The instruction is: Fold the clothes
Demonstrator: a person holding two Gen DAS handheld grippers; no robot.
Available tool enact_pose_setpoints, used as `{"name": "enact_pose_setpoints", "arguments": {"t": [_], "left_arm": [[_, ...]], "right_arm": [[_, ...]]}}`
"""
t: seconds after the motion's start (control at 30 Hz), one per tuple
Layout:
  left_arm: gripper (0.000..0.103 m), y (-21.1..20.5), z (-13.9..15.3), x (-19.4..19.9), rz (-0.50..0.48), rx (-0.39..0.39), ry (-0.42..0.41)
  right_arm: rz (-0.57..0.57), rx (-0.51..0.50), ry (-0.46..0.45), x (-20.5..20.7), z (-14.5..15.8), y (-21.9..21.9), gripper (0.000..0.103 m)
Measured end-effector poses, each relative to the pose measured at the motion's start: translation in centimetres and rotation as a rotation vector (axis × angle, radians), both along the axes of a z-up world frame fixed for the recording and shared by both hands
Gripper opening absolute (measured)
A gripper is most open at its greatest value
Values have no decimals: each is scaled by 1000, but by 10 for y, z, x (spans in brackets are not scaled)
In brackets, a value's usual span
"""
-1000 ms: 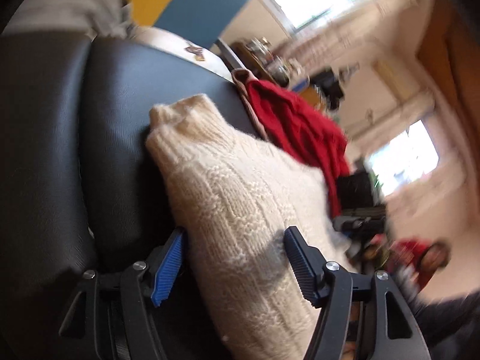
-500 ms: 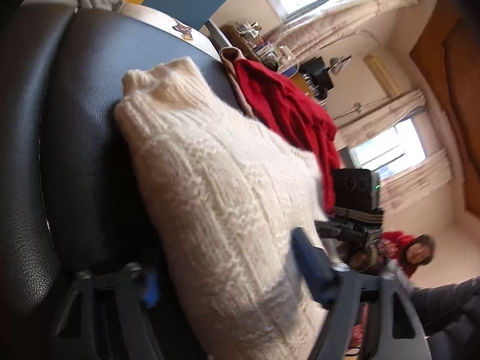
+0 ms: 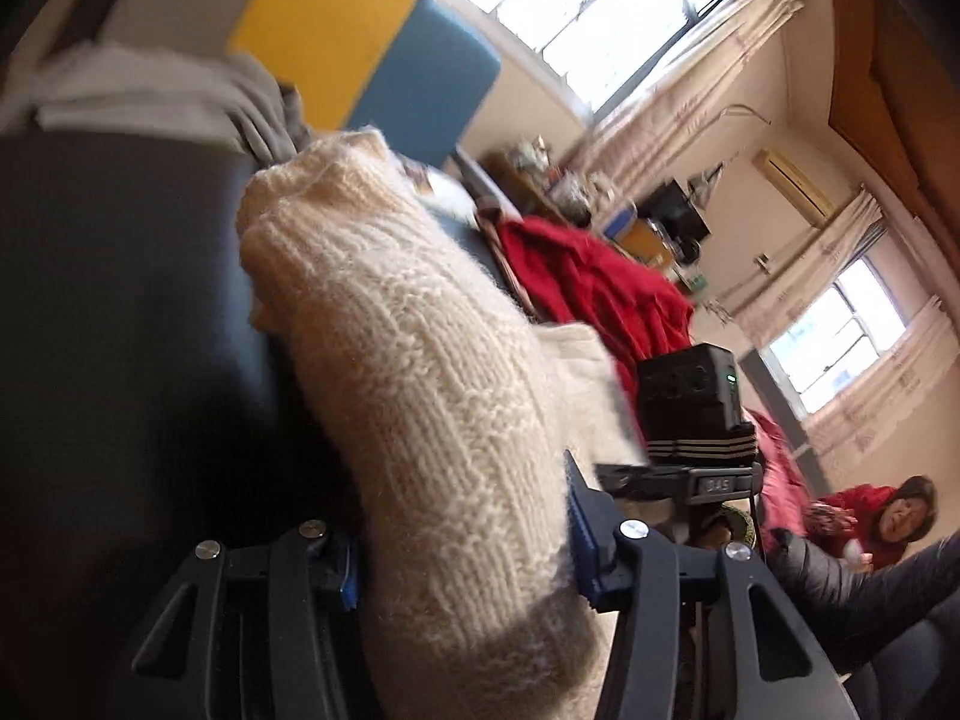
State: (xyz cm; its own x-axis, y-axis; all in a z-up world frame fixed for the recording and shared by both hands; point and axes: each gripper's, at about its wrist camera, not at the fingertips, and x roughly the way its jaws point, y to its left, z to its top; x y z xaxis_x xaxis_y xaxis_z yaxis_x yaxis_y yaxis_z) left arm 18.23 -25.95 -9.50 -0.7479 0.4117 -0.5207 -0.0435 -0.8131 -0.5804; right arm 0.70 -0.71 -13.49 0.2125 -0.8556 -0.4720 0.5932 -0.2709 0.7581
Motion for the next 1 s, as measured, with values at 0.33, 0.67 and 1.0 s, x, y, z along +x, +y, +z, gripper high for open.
{"name": "enact_pose_setpoints", "arguments": {"t": [0.33,0.67,1.0], "left_arm": [[51,-126,83,181,497,-80,247],[51,-258,111,308,964,-99,330],[53,-346,-4,326,1167,174,71]], "right_arm": [[429,-192,88,91,86,-219,51],[754,-261,294,192,185,-448,51],[745,18,253,210,72,-548,56]]}}
